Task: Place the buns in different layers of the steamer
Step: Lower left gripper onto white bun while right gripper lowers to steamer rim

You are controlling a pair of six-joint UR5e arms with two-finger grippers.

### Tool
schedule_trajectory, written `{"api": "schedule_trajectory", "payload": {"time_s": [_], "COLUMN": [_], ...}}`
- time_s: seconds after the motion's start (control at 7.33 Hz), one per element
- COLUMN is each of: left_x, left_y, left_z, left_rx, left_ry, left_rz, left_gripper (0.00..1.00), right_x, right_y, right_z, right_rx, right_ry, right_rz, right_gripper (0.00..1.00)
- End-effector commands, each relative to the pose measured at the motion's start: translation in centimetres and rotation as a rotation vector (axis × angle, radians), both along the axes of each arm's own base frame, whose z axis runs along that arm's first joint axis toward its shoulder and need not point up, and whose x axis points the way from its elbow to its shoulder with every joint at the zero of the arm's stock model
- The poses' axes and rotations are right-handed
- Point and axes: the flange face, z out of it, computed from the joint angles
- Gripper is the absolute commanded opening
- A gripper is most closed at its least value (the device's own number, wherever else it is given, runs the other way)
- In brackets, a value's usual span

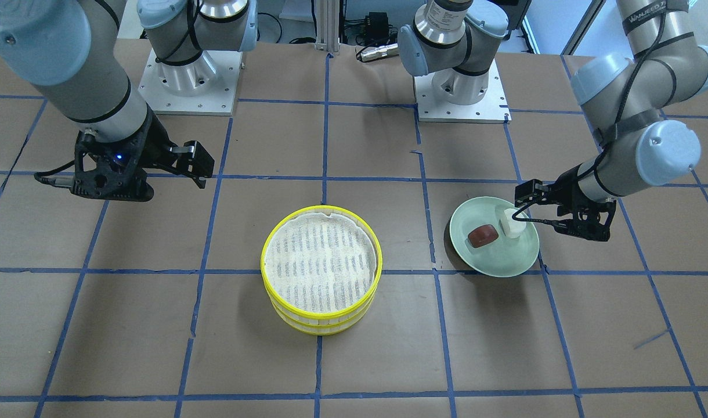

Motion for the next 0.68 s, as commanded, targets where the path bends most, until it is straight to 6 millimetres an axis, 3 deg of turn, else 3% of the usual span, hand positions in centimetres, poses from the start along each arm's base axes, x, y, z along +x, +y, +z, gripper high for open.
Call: {"api": "schedule_trajectory", "payload": {"time_s": [0.0,0.27,0.55], "left_x": [-0.3,-0.3,-0.3], "left_y": [0.8,0.9,0.8], "left_z": [-3.5,-3.6,-3.6], "left_rx": [0.004,-0.009,-0.014], "left_ry": [-0.003,-0.010,-0.009], "left_rz": [0.007,0.010,0.011], "left_gripper": [0.98,0.95,0.82], "right_x": [5.3,8.1,10.2], "right_y": [-2.2,-2.8,-3.0], "right_z": [-3.4,-6.7,-10.1], "right_rx": [-0.089,-0.079,-0.121], "right_ry": [-0.005,0.010,0.007], "right_rz": [0.023,-0.017,0.010], "right_gripper": [1.00,1.00,1.00]}}
